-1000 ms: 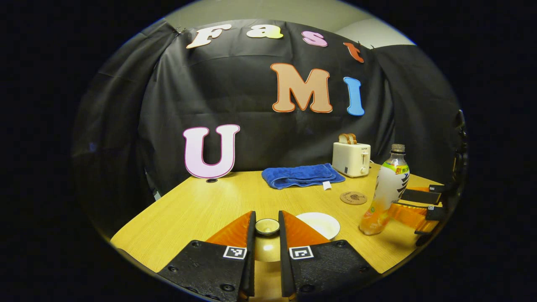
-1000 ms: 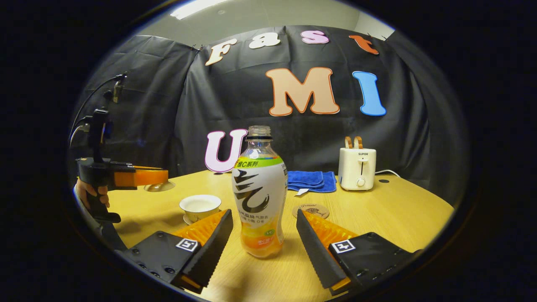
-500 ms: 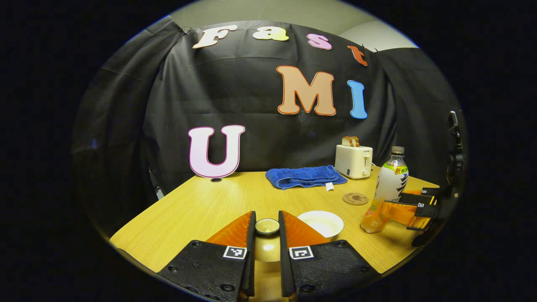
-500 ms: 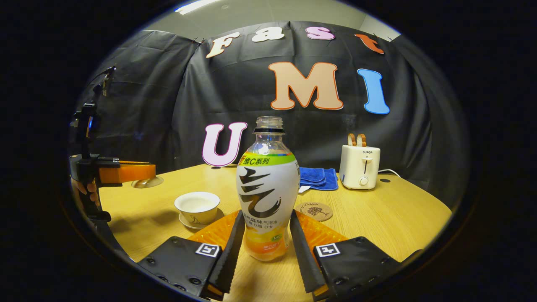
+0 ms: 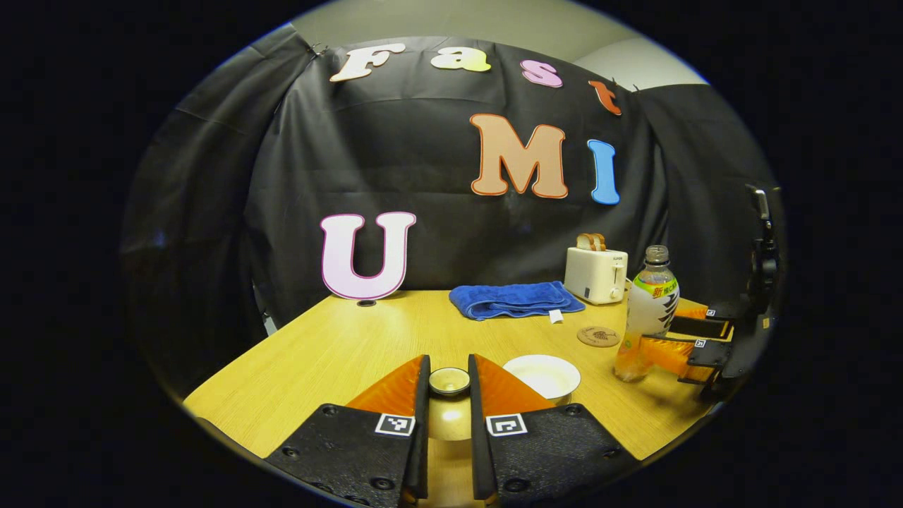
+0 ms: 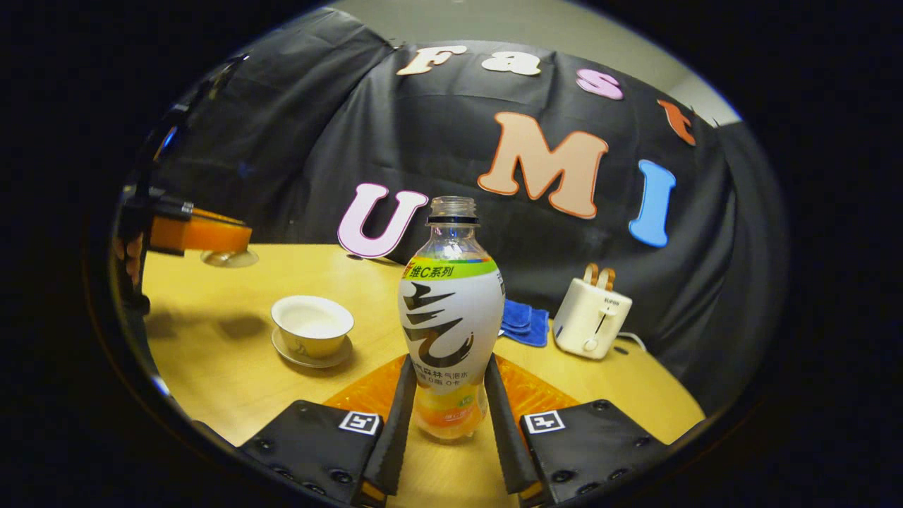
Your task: Open the teacup lid with one hand, grasp the water bottle and pour water into the teacup with the other hand; after pouring, place the water bottle on the coaster and then close the teacup lid.
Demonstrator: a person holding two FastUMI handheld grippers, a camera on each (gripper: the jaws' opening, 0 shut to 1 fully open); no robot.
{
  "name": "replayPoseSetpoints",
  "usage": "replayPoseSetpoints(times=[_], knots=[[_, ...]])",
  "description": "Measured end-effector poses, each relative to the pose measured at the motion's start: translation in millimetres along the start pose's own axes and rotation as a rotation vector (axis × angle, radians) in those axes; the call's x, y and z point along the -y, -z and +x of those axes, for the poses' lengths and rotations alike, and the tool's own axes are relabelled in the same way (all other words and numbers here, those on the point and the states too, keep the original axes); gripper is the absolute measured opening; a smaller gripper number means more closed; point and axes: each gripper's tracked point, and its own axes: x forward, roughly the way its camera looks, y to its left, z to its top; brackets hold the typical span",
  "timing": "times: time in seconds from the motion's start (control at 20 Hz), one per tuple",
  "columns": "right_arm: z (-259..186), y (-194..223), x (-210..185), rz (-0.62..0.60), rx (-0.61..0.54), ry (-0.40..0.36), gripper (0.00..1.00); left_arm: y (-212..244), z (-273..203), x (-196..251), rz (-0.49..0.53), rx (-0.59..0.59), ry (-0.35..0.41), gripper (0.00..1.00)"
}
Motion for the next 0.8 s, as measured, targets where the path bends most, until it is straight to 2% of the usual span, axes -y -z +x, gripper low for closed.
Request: replayPoseSetpoints(times=[0.2,0.45,0.8], knots=[[5.5,-0.5,-11.3,-0.185,0.02,-0.008,0.59,1.1,-1.8,-3.9,-0.016,0.003,-0.001,0.22],[15.2,-6.2,-13.5,-0.506,0.068,0.052,0.59,4.5,-4.9,-15.2,-0.026,0.003,-0.022,0.22],[26.1,-3.7,-11.7,-0.745,0.074,0.064,0.59,7.4,-9.3,-21.6,-0.024,0.002,-0.031,0.22]])
